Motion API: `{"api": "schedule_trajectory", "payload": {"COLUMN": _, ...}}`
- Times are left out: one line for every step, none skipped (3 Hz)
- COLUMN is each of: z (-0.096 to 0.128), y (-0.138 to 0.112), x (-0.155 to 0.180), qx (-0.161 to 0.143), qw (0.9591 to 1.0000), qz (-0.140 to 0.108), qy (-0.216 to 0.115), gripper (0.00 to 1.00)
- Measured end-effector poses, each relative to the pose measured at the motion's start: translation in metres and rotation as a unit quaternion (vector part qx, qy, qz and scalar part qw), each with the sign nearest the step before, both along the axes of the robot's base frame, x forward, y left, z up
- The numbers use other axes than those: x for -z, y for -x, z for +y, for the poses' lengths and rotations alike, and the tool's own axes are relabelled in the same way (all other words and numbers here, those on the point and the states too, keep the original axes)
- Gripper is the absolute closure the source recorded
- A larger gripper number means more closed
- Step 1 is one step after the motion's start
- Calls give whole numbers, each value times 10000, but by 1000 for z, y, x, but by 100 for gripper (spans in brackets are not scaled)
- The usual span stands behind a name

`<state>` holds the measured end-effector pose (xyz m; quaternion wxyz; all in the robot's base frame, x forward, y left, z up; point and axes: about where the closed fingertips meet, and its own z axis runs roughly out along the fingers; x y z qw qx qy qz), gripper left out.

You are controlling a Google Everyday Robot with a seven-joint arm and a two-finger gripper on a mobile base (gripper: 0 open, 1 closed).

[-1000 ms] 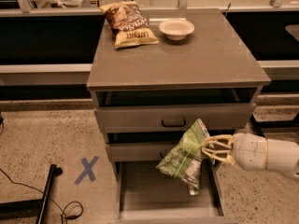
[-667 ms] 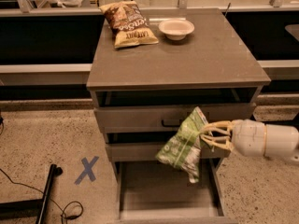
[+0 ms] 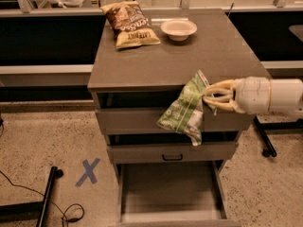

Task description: Pick green jalapeno chip bag from bottom drawer and place on counter

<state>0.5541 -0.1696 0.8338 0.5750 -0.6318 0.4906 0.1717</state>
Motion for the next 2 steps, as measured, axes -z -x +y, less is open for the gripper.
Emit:
{"api": "schedule_trajectory", "payload": {"z": -7, "y": -35, "x": -35, "qx": 86, "qw": 10000, "qz": -40, "qy": 16, "gripper": 100}}
{"api": "schedule_trajectory", "payload": {"z": -16, "y": -75, "x": -66, "qx": 269, "qw": 9994, "qz": 60, "qy": -218, "gripper": 100}}
